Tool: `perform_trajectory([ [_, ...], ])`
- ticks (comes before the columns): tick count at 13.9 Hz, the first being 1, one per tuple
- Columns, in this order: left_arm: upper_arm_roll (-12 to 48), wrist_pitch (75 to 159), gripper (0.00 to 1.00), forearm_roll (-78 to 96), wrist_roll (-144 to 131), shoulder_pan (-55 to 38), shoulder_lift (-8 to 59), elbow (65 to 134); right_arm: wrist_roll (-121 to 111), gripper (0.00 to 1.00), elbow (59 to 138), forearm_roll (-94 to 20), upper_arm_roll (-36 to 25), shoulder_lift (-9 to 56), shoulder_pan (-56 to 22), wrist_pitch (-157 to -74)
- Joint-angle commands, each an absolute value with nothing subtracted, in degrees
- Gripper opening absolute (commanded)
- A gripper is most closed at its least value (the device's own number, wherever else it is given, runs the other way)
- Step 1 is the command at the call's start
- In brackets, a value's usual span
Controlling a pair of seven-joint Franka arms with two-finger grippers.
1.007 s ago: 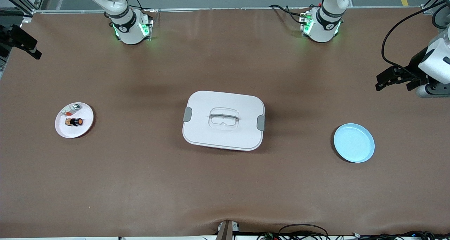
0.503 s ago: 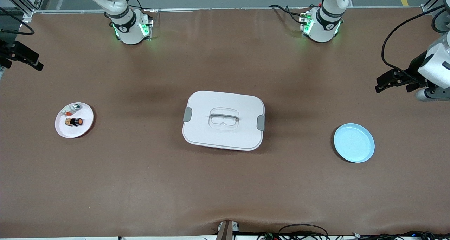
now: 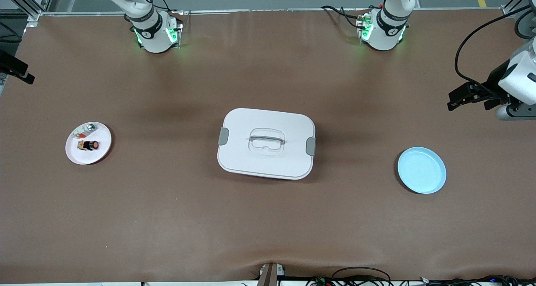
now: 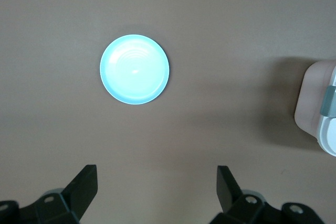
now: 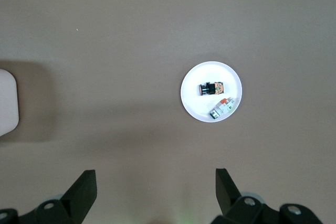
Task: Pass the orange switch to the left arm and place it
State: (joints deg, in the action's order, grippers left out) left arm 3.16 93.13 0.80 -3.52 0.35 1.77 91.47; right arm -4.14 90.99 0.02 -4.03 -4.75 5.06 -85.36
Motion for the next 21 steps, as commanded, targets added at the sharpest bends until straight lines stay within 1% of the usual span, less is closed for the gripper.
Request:
perform_trajectory([
  [1,3.34,91.50,1.00,0.79,-2.99,0.09,2.29,89.30,-4.92,1.00,90.61,-0.97,-3.60,-3.87,5.97,-85.34],
  [3,3.34,91.49,1.00,0.79,-3.08,0.09,2.29,89.30,-5.45,1.00,91.14,-0.88,-3.60,-2.73,6.33,-86.39],
  [6,3.34,91.49,1.00,0.79,-3.08,0.26,2.37,89.21,-11.67,1.00,94.73,-0.79,-3.60,-1.32,9.13,-91.82],
  [9,3.34,91.49,1.00,0.79,-3.08,0.18,2.29,89.21,-13.53,1.00,97.29,-0.79,-3.60,-0.62,10.80,-94.91],
  [18,3.34,91.49,1.00,0.79,-2.99,0.35,2.37,89.21,-15.38,1.00,97.65,-0.79,-3.69,7.72,14.76,-100.89],
  [19,3.34,91.49,1.00,0.79,-3.08,0.26,2.37,89.21,-15.38,1.00,98.43,-0.79,-3.69,8.52,15.03,-101.86],
  [21,3.34,91.49,1.00,0.79,-3.08,0.26,2.37,89.21,-15.47,1.00,102.98,-0.79,-3.60,8.70,16.17,-107.11],
])
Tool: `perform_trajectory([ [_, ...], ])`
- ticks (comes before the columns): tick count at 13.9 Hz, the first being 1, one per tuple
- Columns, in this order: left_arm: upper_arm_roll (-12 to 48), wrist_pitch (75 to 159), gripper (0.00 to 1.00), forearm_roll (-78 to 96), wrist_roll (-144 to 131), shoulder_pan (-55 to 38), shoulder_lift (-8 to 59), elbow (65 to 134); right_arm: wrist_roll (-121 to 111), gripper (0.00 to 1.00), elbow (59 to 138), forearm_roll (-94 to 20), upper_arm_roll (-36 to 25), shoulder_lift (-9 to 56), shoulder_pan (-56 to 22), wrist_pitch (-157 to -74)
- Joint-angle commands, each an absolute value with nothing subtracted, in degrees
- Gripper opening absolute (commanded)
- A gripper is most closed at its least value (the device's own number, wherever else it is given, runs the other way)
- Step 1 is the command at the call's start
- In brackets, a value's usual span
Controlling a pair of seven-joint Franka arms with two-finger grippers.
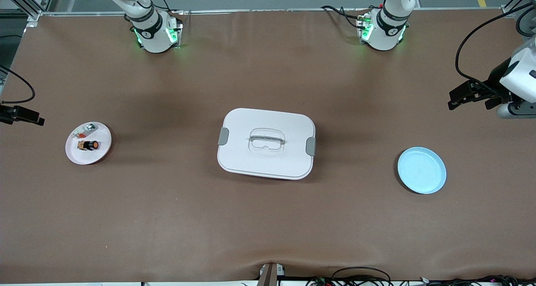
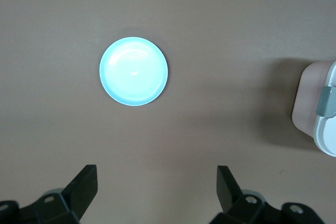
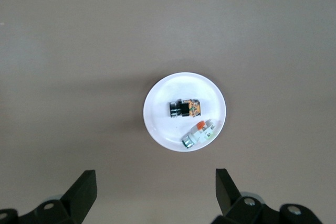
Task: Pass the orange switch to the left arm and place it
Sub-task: 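Lower the right gripper over the white plate onto the orange switch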
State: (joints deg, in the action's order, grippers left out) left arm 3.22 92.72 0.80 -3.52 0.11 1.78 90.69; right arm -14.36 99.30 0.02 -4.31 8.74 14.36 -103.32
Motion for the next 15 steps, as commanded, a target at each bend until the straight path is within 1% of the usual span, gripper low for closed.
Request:
perform_trajectory([
  [1,3.34,91.49,1.00,0.79,-2.99,0.35,2.37,89.21,-15.47,1.00,104.92,-0.79,-3.60,8.70,16.26,-109.49],
  [4,3.34,91.49,1.00,0.79,-2.99,0.35,2.37,89.21,-15.38,1.00,111.16,-0.79,-3.60,8.70,16.61,-117.65],
  [8,3.34,91.49,1.00,0.79,-2.99,0.44,2.37,89.12,-15.38,1.00,121.09,-0.88,-3.60,10.19,16.96,-132.77],
  [12,3.34,91.49,1.00,0.79,-3.08,0.27,2.37,89.03,-15.38,1.00,122.17,-0.97,-3.60,15.28,17.05,-137.80],
  [15,3.34,91.49,1.00,0.79,-3.08,0.35,2.37,89.03,-15.90,1.00,122.96,-0.97,-3.52,17.66,17.40,-140.71],
])
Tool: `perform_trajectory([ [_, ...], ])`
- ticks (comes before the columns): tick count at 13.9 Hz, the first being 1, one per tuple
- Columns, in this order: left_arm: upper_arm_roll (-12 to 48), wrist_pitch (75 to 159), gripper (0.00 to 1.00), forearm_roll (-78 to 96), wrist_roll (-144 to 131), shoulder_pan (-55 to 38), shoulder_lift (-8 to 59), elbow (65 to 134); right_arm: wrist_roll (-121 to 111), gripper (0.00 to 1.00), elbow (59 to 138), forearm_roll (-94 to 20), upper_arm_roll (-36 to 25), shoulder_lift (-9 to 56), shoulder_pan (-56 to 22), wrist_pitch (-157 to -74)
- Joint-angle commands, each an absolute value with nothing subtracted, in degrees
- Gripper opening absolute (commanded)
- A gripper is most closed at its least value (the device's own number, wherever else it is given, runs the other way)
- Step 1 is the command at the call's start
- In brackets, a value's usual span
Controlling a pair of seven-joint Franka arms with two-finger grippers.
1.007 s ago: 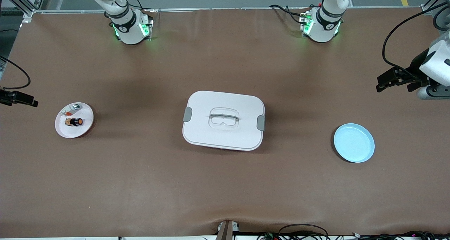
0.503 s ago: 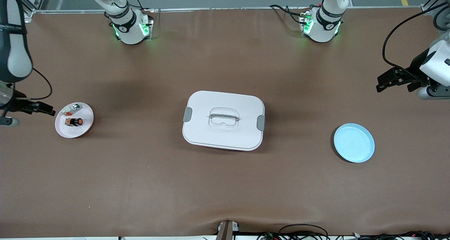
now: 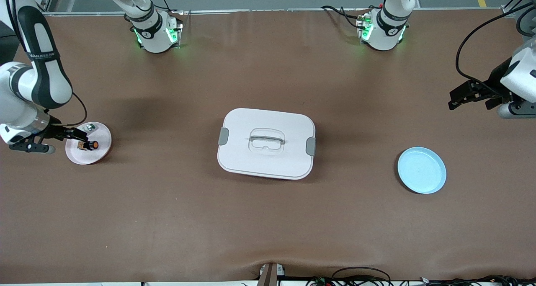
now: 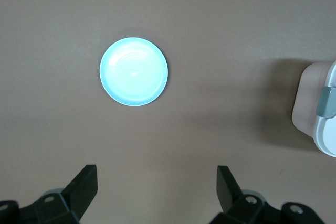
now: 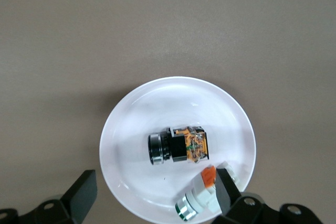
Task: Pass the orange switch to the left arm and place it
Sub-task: 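Lower the right gripper over the white plate onto the orange switch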
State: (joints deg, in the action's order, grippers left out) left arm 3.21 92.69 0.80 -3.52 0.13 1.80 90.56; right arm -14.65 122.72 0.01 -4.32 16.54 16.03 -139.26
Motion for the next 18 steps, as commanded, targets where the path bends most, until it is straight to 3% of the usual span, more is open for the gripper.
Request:
perform_trajectory([
  [1,3.34,91.49,1.00,0.79,-2.99,0.44,2.37,89.03,-17.21,1.00,122.96,-0.97,-3.52,18.45,17.75,-141.41],
  [18,3.25,91.49,1.00,0.79,-2.81,0.62,2.37,89.12,-22.32,1.00,122.78,-1.23,-2.99,26.19,19.60,-149.15],
])
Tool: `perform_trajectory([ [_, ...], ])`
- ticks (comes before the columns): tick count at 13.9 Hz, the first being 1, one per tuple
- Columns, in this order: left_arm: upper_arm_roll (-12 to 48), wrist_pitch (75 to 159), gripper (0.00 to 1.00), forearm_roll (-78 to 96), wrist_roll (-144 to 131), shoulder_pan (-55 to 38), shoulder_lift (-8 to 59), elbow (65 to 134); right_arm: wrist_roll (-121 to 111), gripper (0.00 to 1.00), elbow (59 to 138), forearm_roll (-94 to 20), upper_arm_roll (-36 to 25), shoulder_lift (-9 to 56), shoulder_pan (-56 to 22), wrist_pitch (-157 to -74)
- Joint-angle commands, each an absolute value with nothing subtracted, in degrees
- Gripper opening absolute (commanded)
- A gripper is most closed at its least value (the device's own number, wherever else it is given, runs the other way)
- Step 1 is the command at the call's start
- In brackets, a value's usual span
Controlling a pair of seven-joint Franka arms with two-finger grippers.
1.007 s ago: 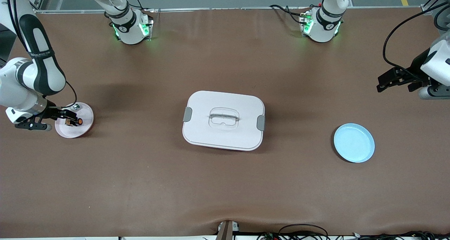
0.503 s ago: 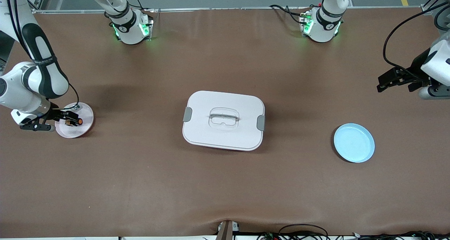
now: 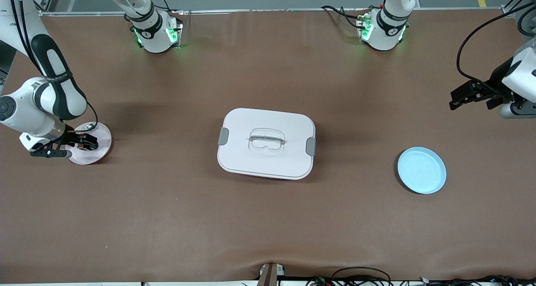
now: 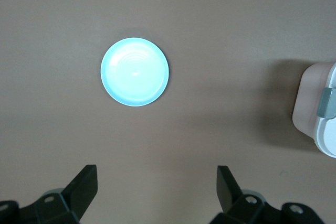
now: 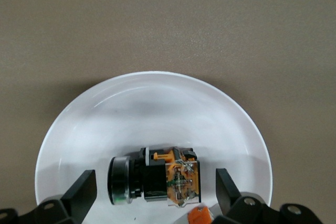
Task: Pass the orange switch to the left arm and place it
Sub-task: 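Close the right gripper on the orange switch and lift it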
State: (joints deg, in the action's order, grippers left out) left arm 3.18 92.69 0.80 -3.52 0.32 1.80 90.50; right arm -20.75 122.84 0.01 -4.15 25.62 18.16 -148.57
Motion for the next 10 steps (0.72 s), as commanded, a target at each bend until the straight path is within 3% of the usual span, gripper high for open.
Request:
perform_trajectory([
  [1,3.25,91.49,1.00,0.79,-2.81,0.62,2.46,89.12,-22.32,1.00,122.70,-2.10,-2.99,26.54,19.77,-149.15],
  [7,3.25,91.49,1.00,0.79,-2.81,0.62,2.37,89.12,-23.11,0.98,122.17,-3.25,-2.99,27.51,19.42,-149.24],
  [9,3.25,91.49,1.00,0.79,-2.81,0.62,2.46,89.12,-23.03,0.73,122.17,-3.25,-2.90,27.60,19.16,-149.15],
  [10,3.25,91.49,1.00,0.79,-2.81,0.62,2.46,89.12,-23.03,0.55,122.08,-3.25,-2.90,27.60,19.16,-149.15],
])
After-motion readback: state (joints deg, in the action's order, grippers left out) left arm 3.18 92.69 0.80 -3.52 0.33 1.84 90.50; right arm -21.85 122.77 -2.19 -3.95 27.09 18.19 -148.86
